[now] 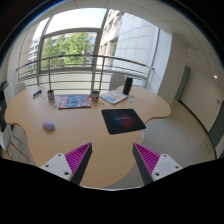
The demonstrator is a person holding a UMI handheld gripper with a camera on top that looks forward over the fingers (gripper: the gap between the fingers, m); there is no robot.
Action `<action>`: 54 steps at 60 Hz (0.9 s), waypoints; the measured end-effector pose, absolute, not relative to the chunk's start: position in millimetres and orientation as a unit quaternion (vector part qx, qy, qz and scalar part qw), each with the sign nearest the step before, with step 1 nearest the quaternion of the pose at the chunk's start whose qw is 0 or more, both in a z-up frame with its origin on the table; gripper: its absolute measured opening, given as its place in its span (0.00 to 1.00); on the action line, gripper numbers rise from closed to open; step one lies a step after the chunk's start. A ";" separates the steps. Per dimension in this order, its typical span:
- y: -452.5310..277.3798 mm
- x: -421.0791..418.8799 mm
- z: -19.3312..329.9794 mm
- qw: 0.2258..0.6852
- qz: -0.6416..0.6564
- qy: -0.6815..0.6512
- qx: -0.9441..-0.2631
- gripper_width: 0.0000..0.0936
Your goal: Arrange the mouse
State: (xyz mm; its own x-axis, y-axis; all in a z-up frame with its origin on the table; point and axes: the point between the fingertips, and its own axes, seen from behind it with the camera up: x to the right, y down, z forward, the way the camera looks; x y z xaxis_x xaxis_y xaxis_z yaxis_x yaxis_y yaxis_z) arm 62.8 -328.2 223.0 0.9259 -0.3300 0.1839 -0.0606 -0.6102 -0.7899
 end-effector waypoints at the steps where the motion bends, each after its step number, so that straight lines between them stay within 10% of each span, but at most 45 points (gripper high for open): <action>1: -329.3 63.4 222.3 0.426 -0.160 0.111 -0.884 0.90; 29: -331.1 -88.2 110.4 0.407 -0.141 0.136 -0.892 0.91; 54: -114.3 -212.5 13.4 0.418 -0.070 0.023 -0.905 0.91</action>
